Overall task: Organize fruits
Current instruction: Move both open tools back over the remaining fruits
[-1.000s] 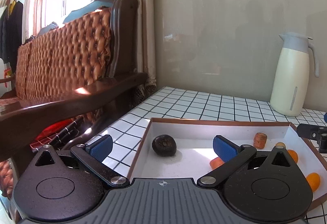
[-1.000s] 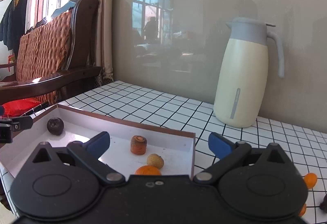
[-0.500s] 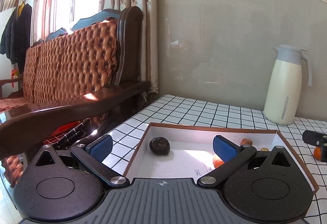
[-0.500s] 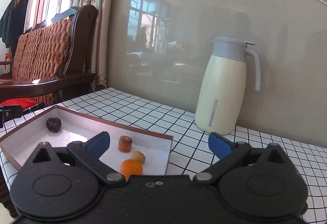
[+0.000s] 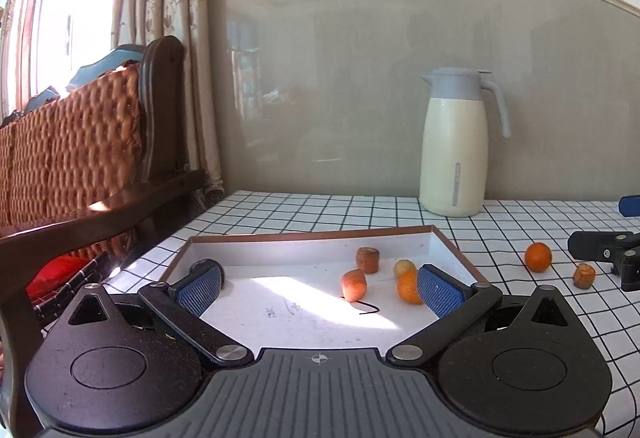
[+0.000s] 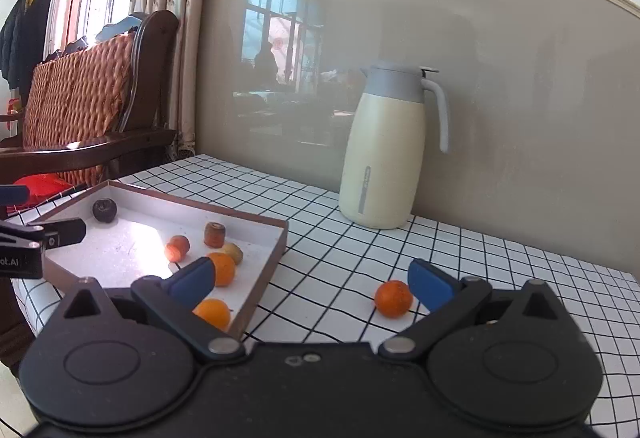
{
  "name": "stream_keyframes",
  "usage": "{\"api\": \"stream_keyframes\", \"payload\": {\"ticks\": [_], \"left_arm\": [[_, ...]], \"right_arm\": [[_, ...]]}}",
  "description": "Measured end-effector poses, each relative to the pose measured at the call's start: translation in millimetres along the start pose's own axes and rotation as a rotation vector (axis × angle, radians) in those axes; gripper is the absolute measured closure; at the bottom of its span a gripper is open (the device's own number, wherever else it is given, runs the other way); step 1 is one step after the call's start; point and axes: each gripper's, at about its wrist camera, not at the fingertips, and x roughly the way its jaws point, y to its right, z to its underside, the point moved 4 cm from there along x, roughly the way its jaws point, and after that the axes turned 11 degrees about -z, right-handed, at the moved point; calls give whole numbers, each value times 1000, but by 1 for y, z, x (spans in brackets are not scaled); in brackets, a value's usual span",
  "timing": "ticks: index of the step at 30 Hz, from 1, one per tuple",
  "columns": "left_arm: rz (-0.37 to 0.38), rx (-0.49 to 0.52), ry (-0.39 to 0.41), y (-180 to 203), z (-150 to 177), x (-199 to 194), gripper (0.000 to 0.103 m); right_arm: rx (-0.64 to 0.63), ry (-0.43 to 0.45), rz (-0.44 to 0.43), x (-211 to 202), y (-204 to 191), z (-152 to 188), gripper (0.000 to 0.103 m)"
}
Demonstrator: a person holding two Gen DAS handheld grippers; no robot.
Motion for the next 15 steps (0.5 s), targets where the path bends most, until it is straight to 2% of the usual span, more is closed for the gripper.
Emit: {"api": "stream_keyframes", "payload": {"ticks": [5,15], "left_arm": [[23,-9,-7,23,-2,-2,0],[104,-7,12,68,-5,-11,0]], "right_arm": [[12,-31,34,-13,19,12,6],[52,-21,107,-37,54,29,6]]}}
